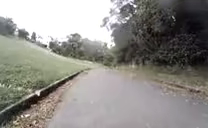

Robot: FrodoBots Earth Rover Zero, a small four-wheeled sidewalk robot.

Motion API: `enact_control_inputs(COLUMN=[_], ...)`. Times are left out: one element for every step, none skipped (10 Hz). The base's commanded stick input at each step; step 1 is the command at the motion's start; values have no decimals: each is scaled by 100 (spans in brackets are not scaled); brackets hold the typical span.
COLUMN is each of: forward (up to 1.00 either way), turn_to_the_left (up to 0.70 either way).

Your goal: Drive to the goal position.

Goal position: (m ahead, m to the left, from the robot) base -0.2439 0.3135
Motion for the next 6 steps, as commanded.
enact_control_inputs(forward=[50,50,50,50,50,50], turn_to_the_left=[0,0,0,0,0,0])
